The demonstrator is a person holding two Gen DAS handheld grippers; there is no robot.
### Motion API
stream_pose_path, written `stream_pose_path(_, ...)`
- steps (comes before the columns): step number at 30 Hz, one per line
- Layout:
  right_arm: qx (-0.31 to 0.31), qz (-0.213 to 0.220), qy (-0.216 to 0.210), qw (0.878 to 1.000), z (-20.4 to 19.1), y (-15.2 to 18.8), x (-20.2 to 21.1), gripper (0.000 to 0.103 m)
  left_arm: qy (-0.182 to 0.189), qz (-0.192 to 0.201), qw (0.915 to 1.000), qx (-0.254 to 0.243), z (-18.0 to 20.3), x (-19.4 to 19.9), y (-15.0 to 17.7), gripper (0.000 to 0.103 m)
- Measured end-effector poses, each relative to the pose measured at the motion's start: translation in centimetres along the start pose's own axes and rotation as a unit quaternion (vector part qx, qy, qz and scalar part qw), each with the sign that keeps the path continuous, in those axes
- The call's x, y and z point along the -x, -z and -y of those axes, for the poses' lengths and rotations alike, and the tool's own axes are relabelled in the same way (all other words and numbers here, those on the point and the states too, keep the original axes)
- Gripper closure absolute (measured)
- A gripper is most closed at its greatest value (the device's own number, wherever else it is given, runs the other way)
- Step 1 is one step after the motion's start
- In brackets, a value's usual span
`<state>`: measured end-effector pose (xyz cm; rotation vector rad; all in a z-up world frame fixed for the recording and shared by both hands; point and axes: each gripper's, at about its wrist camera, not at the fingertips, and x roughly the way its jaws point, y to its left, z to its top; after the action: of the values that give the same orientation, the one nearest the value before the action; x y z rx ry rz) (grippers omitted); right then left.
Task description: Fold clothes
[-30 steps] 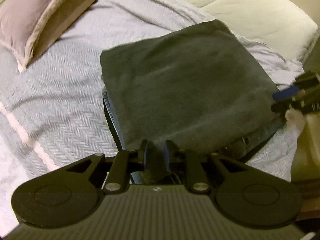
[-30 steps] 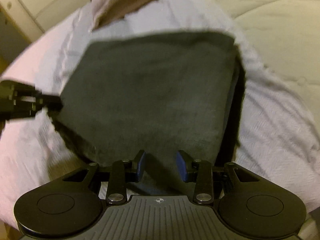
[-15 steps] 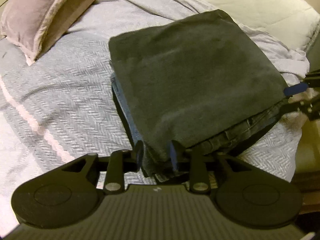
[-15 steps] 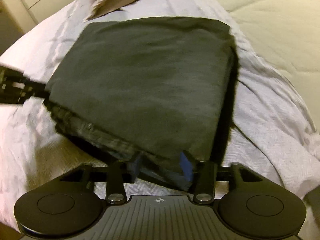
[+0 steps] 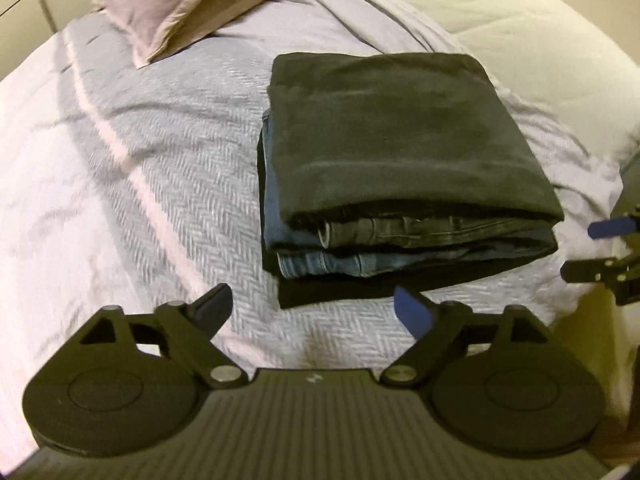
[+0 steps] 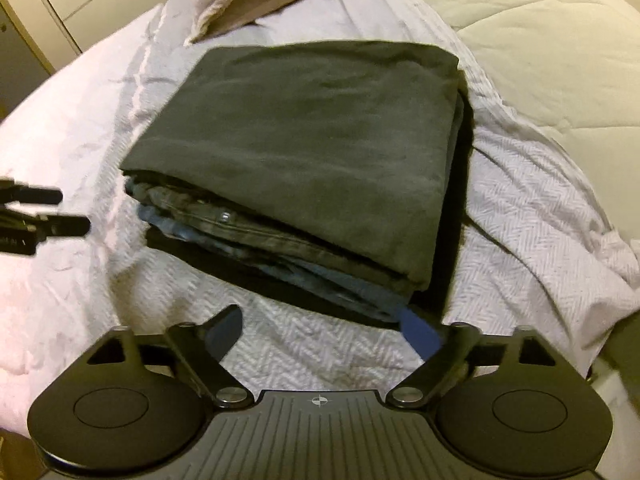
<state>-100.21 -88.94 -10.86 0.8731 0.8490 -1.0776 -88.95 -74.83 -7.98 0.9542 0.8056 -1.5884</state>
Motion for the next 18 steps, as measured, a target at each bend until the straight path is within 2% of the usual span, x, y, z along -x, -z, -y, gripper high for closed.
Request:
stream_pose_path(3, -0.025, -0.002, 0.001, 1.0, 0.0, 0.2, 0.6, 0.007, -0.01, 0.004, 0.9997, 0.023, 0.1, 1.0, 0.8, 0.014)
stream_pose_path(5, -0.048, 0.004, 0.01, 0.999, 0.1, 0.5, 1.3, 0.001, -0.004, 0.007, 0.9997, 0.024, 0.4, 1.7, 1.1, 0.014)
stream_pose_path(12, -0.108, 0.037, 0.048, 0.992, -1.5, 3.1, 5.5, 0.001, 0.021, 0.028, 0.9993, 0.008, 1.0, 4.9, 2.8, 0.014)
stream_pose_path(18, -0.135, 0.062, 0.042, 0.988, -5.4, 5.1, 9.5, 0.001, 0.023, 0.045, 0.9982, 0.03, -0.1, 9.5, 5.2, 0.013)
